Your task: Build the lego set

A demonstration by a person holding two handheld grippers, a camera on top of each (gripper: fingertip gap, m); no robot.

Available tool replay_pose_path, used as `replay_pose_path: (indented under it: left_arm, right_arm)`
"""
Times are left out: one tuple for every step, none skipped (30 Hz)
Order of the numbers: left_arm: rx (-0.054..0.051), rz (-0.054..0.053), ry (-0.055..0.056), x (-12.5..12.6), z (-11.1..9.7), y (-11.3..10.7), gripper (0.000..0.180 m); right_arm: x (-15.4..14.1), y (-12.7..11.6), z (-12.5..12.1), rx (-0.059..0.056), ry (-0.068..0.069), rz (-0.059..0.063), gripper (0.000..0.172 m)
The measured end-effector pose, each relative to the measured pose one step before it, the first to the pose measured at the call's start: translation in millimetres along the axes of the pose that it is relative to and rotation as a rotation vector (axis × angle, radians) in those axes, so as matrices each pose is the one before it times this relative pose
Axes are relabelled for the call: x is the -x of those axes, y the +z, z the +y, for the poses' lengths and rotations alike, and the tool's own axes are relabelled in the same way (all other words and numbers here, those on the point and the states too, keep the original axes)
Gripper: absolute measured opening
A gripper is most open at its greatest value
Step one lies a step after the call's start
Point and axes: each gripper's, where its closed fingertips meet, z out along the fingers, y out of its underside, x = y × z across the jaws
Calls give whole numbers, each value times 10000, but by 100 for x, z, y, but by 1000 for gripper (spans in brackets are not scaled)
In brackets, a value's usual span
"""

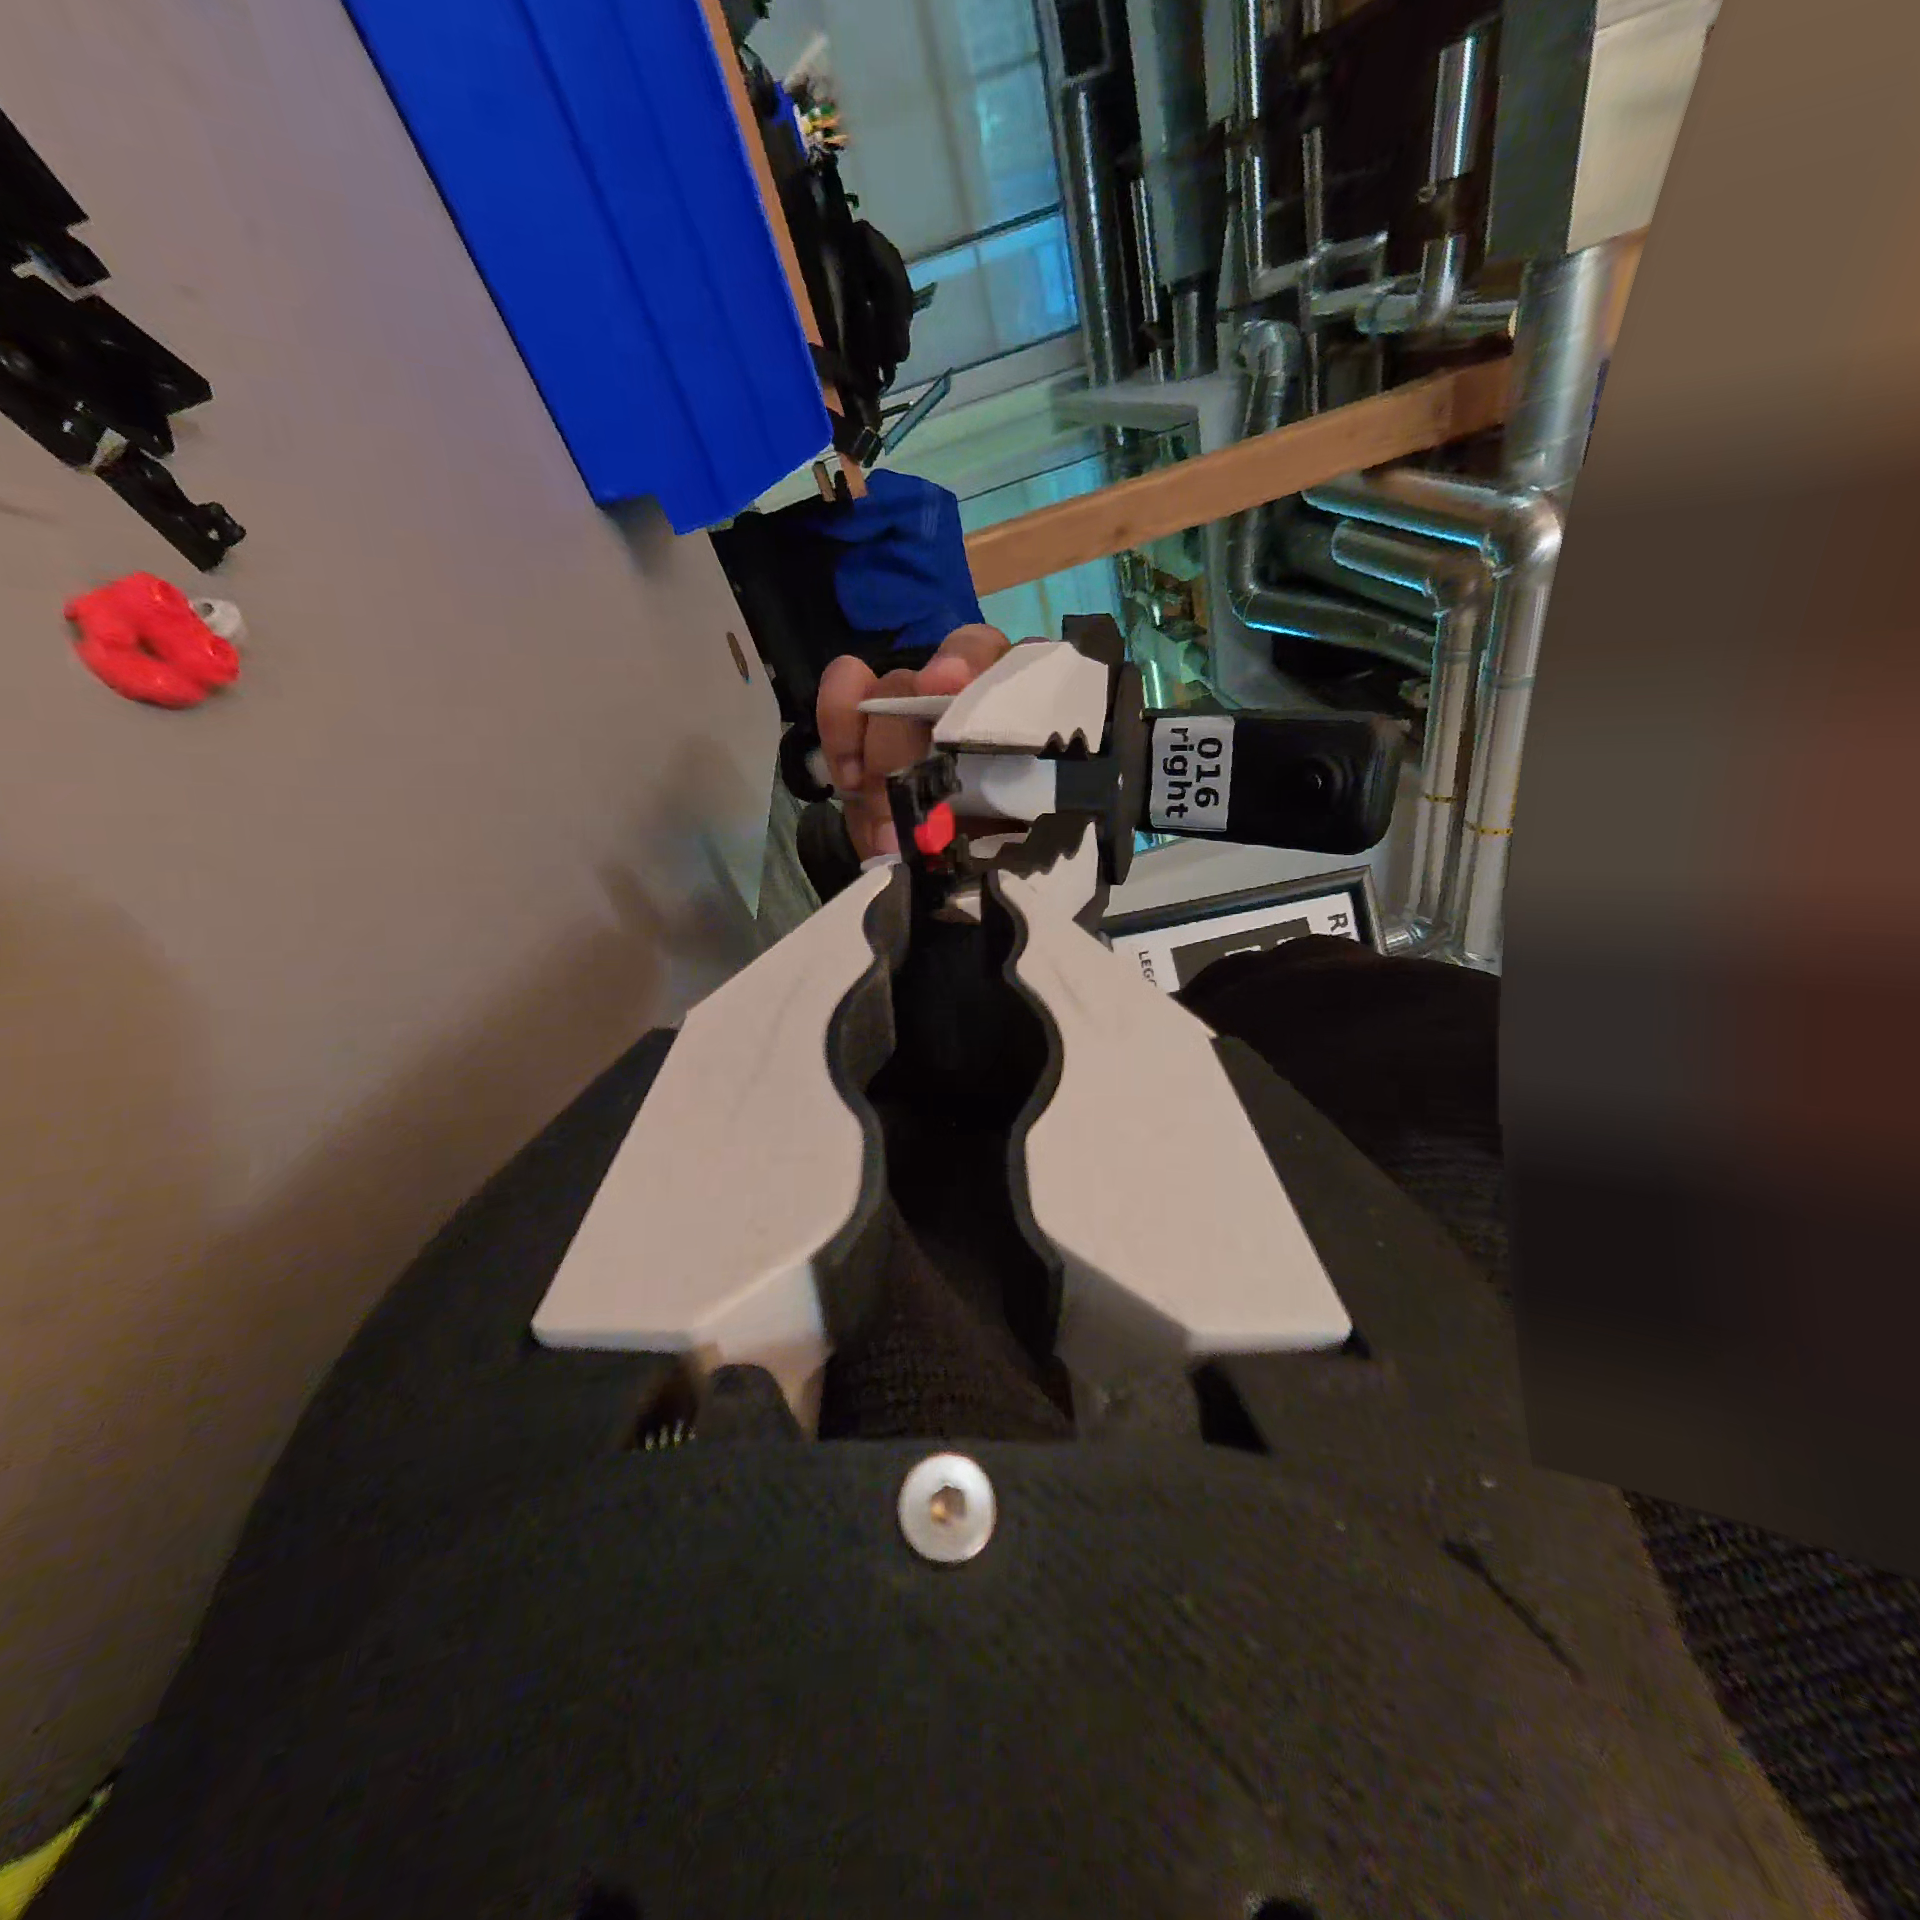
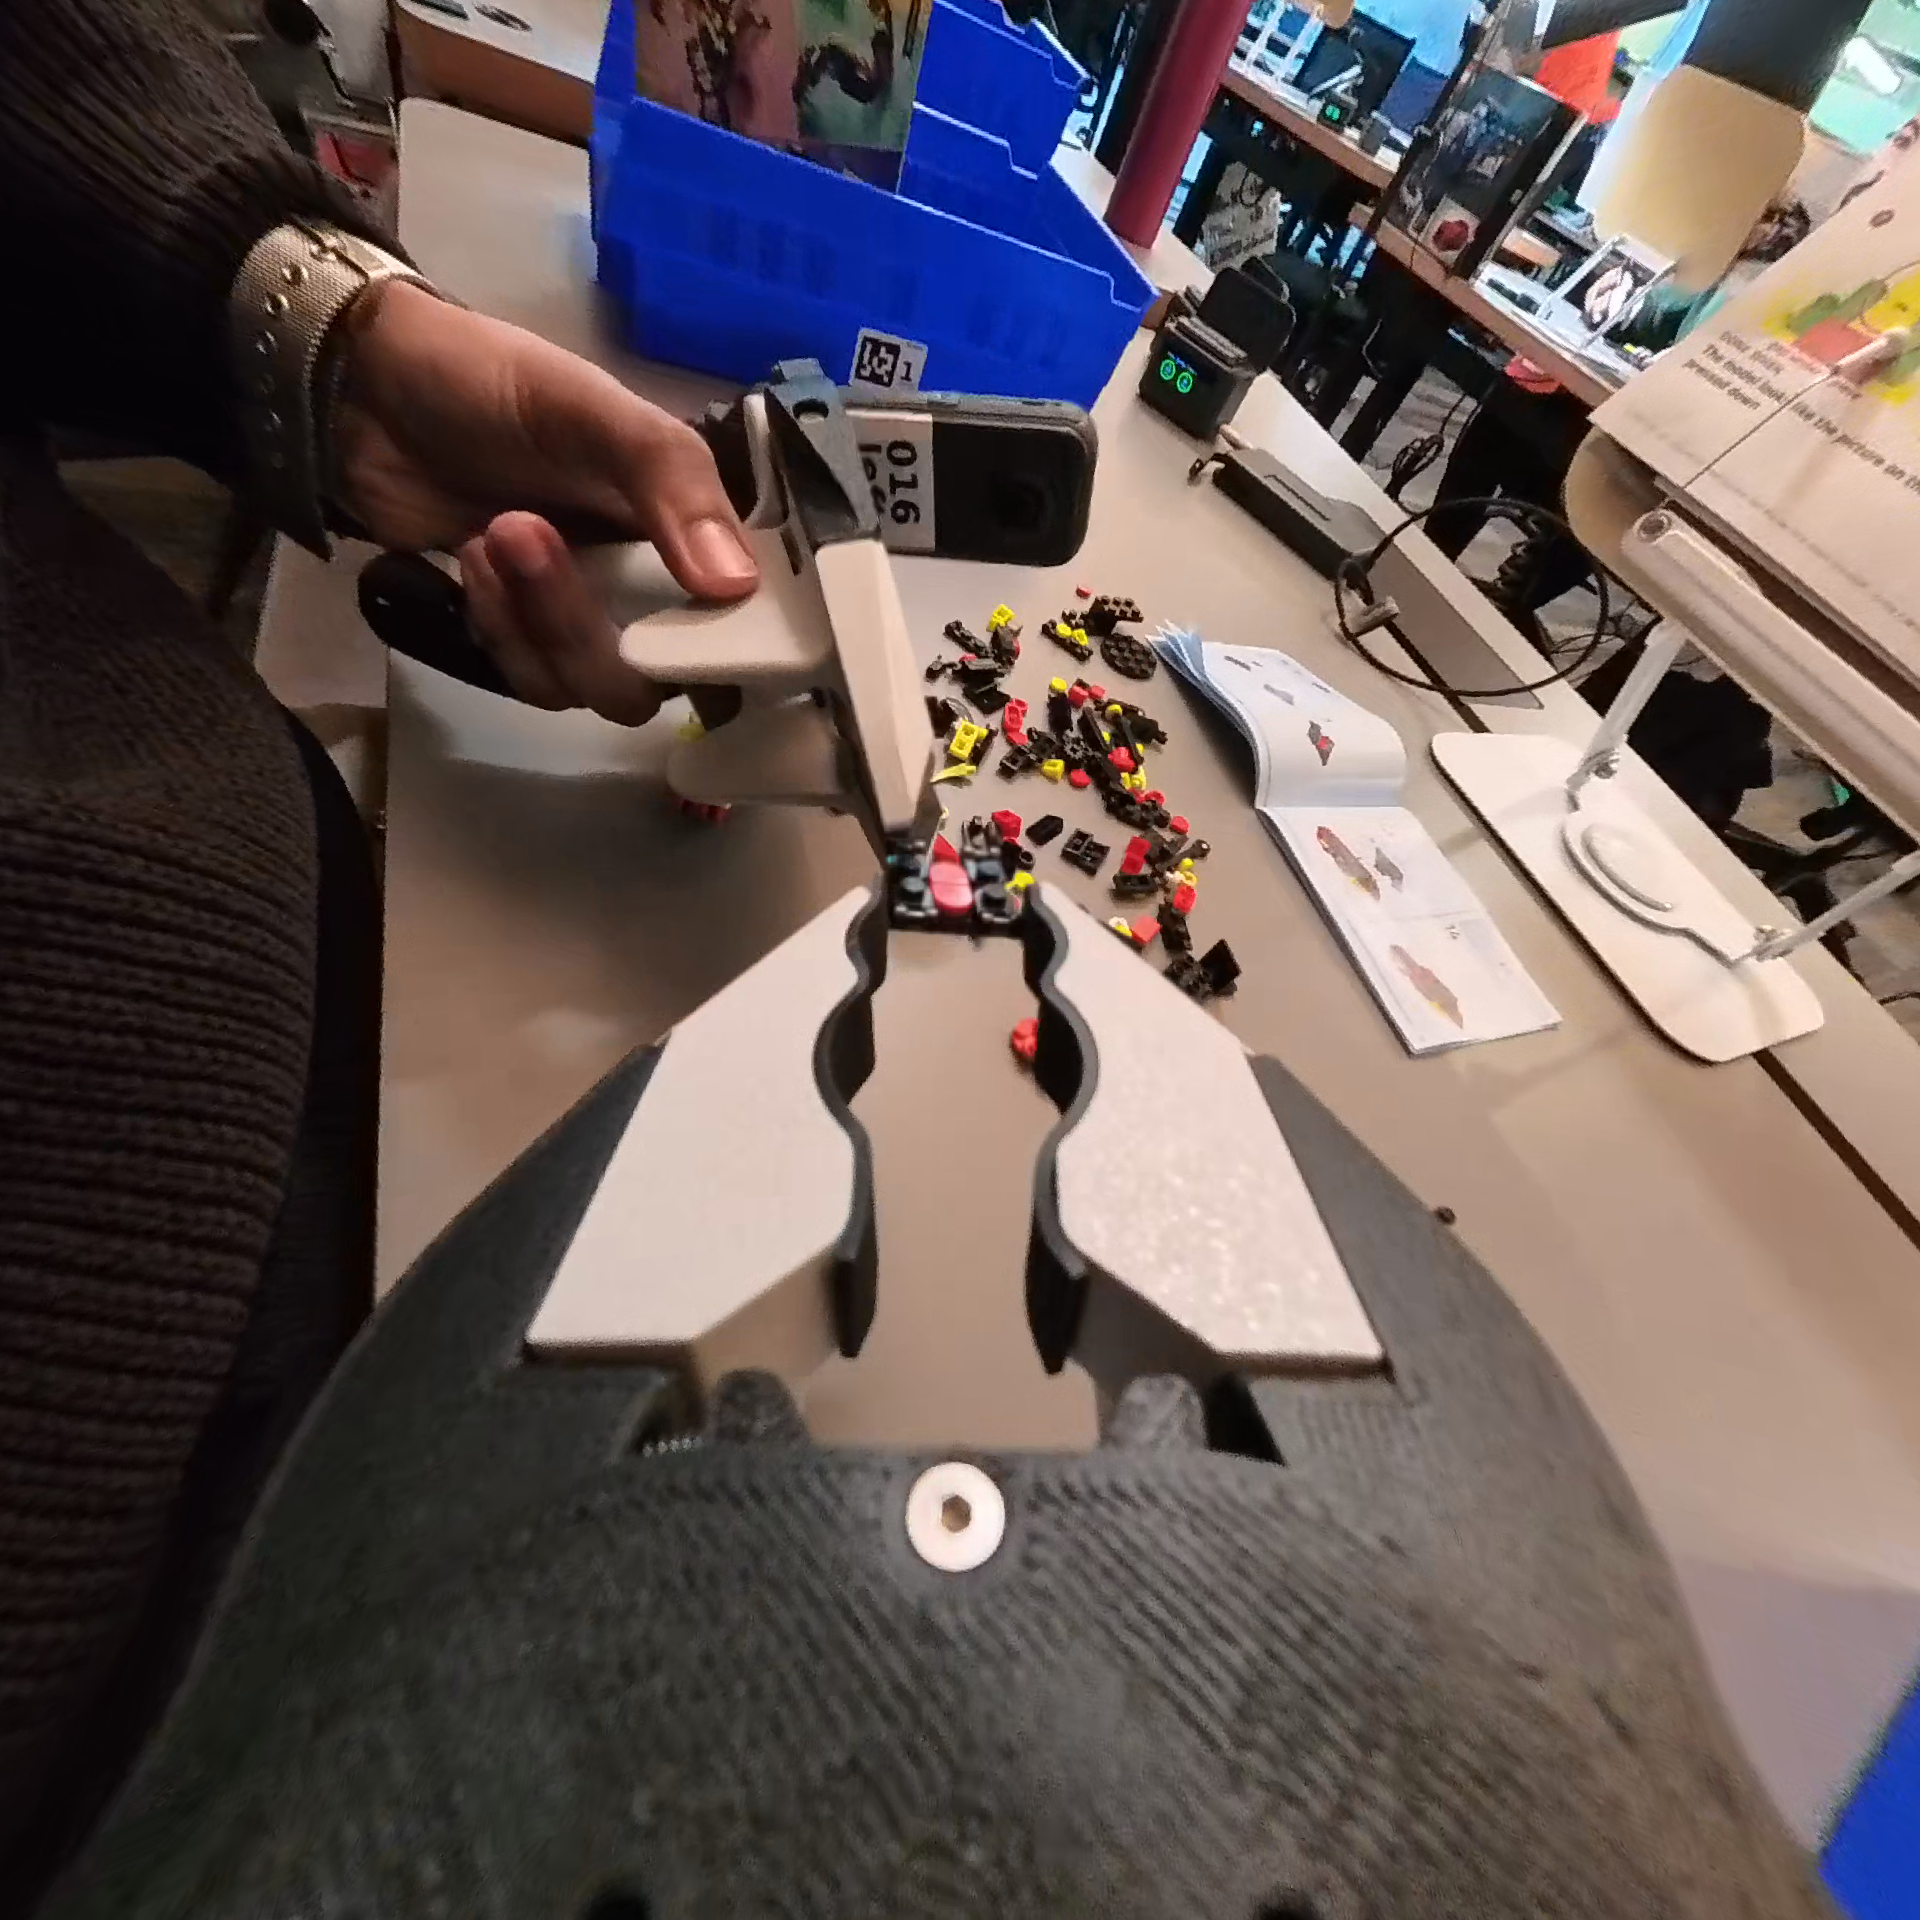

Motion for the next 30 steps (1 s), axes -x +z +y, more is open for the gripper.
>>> replay_pose_path:
  left_arm:
    - [36, -10, -25, 38, 73, 18, 12]
    - [5, 33, -59, -19, 29, 16, 12]
    - [7, 33, -57, 16, 26, 11, 12]
    - [35, 9, -46, 30, 67, 30, 12]
    - [22, 61, -39, -55, 35, 35, 13]
    - [19, 53, -54, -33, 20, 21, 13]
    - [16, 18, -42, 18, 37, 14, 13]
    - [7, 46, -54, -18, 10, 6, 13]
    - [4, 111, -80, -105, 4, 11, 13]
    - [26, 150, -90, -140, 34, 26, 12]
    - [42, 167, -98, -169, 79, 46, 11]
    - [19, 133, -94, -124, 49, 26, 9]
    - [-1, 99, -65, -81, 7, 9, 9]
    - [6, 64, -37, -58, -1, 6, 9]
    - [-33, 35, 30, -72, -63, -3, 9]
    - [-87, 10, 98, -105, -159, -34, 8]
    - [-109, 10, 155, -147, -214, -72, 8]
    - [-134, -45, 193, -99, -266, -121, 8]
    - [-159, -91, 238, -51, -311, -139, 8]
    - [-160, -113, 297, -64, -315, -148, 7]
    - [-153, -140, 365, -86, -313, -125, 7]
    - [-133, -213, 432, -22, -285, -87, 7]
    - [-66, -266, 487, 17, -189, -51, 8]
    - [-7, -286, 497, 49, -100, -17, 7]
    - [18, -294, 463, 62, -50, 14, 8]
    - [26, -287, 410, 86, -13, 28, 7]
    - [10, -226, 344, 47, 3, 30, 7]
    - [0, -160, 266, -2, -9, 31, 8]
    - [0, -103, 216, -31, 0, 37, 8]
    - [-27, -78, 164, -29, -29, 42, 8]
  right_arm:
    - [27, -9, -126, -73, -4, -17, 24]
    - [24, -14, -123, -65, -15, -5, 24]
    - [-18, -31, -137, -69, -32, 22, 24]
    - [-11, -47, -194, -97, -52, 23, 24]
    - [12, -28, -131, -67, -25, -6, 24]
    - [30, 1, -48, -29, -1, -17, 24]
    - [45, -9, -34, -37, -15, -27, 24]
    - [28, -10, -49, -41, -14, -17, 24]
    - [54, 3, -73, -51, 3, -33, 24]
    - [107, -5, -99, -70, 14, -75, 24]
    - [98, -8, -90, -66, 13, -57, 24]
    - [28, -13, -70, -54, 3, -22, 24]
    - [2, -36, -70, -57, 15, -11, 24]
    - [-20, -11, -58, -56, 64, -7, 24]
    - [-84, 2, -53, -61, 129, 15, 24]
    - [-142, 18, -18, -58, 210, 37, 24]
    - [-224, 29, 19, -54, 311, 51, 26]
    - [-329, 33, 58, -32, 442, 64, 34]
    - [-314, 32, 79, -15, 595, 0, 43]
    - [-236, 38, 31, -27, 736, -88, 47]
    - [-265, 44, 37, -19, 867, -93, 47]
    - [-160, 68, 42, -4, 954, -165, 45]
    - [-34, 103, 61, -11, 980, -262, 41]
    - [127, 73, 23, -68, 918, -364, 37]
    - [191, 21, -118, -199, 803, -390, 36]
    - [155, -25, -250, -291, 693, -343, 34]
    - [134, -58, -231, -263, 537, -295, 31]
    - [49, -53, -146, -171, 374, -200, 28]
    - [-45, -19, 10, -48, 207, -78, 25]
    - [-91, 35, 173, 84, 48, 3, 24]
